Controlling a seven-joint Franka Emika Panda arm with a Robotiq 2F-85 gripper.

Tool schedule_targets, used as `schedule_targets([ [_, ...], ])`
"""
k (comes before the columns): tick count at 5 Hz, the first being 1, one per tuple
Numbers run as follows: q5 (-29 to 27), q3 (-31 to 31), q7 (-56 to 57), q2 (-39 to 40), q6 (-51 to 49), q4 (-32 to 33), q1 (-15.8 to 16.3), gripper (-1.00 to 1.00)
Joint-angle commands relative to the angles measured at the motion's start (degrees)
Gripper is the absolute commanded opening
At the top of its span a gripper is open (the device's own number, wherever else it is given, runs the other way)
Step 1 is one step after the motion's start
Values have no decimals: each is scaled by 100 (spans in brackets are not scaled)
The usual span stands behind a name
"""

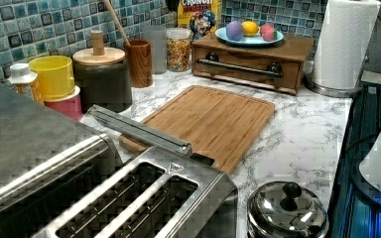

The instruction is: Close the oven.

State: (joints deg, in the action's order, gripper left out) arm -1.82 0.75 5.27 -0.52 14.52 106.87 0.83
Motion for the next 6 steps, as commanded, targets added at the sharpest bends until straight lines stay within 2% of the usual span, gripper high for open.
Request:
schedule_targets([
  [1,-7,22,75,-3,26,13,-3,-100],
  [2,-292,-20,517,-421,939,1086,-68,-100],
  [4,-1167,-264,2150,-478,1923,2383,-188,-100],
  [5,-2204,-483,3302,-607,2574,2944,-144,-100],
  [6,-3030,-571,4723,-492,2863,3145,-7,-100],
])
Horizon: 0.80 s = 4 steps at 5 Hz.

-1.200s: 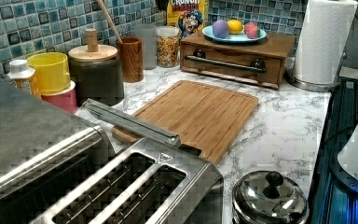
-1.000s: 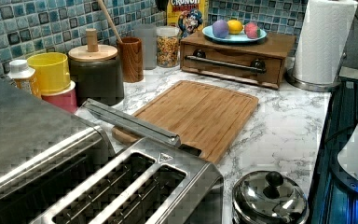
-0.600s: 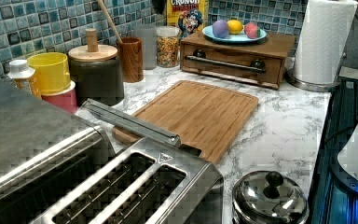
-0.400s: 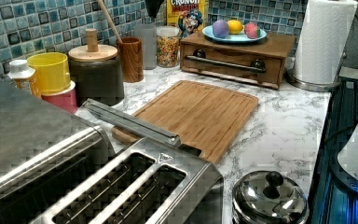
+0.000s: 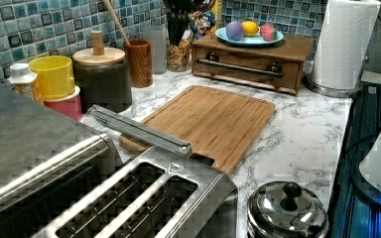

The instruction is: Close the oven.

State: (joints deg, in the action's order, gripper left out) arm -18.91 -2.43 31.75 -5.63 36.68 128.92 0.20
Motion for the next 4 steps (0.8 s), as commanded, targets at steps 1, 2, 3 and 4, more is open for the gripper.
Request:
schedule_targets([
  [1,-2349,-243,3256,254,878,1011,210,-100],
  [2,-3779,-301,4751,413,1002,1096,226,-100],
  [3,-4733,-483,5758,739,1081,992,448,-100],
  [4,-5735,-233,6840,1079,1266,890,464,-100],
])
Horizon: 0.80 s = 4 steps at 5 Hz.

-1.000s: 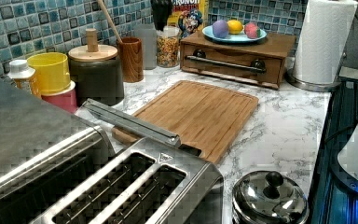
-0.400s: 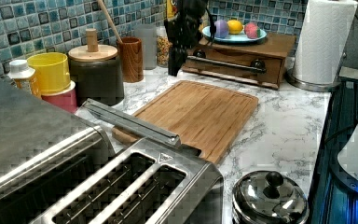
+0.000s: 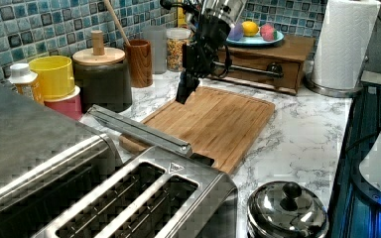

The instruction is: Close the oven.

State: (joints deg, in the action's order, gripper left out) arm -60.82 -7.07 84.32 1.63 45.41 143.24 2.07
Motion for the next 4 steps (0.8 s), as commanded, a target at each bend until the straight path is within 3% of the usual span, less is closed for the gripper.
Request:
schedule_targets([
  [1,-1948,378,2014,801,523,-823,429,-100],
  [2,-2309,550,2321,1290,590,-1162,471,-100],
  [3,-3320,771,2972,1100,657,-1105,268,-100],
  [4,-3543,858,3026,822,728,-1053,140,-100],
])
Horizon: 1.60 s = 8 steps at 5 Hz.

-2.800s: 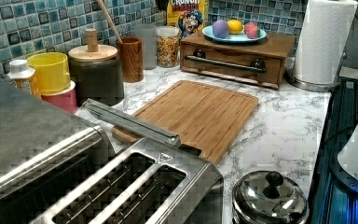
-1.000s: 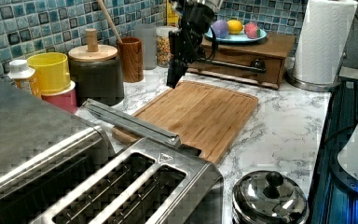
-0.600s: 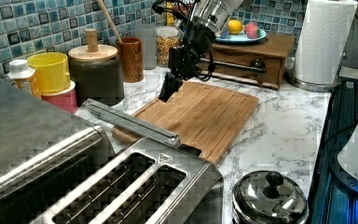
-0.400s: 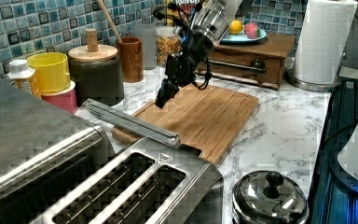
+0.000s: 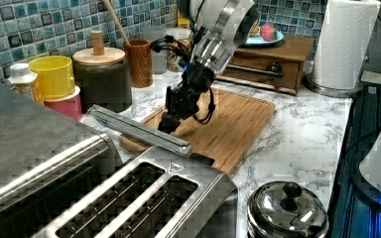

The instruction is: Close the oven.

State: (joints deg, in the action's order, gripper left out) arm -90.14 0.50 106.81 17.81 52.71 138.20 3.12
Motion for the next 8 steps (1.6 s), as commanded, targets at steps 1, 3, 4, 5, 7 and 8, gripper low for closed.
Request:
schedule_targets([
  [1,-221,92,466,-744,-39,-644,51,-100],
  [3,1025,153,-349,51,-215,-1166,364,-100],
  [4,1366,212,-744,159,-270,-1258,327,-100],
  [5,1572,186,-1115,155,-702,-1335,114,-100],
  [7,1688,218,-1423,29,-1402,-1364,-111,-100],
  [8,1556,443,-1186,-370,-1118,-1130,23,-100],
])
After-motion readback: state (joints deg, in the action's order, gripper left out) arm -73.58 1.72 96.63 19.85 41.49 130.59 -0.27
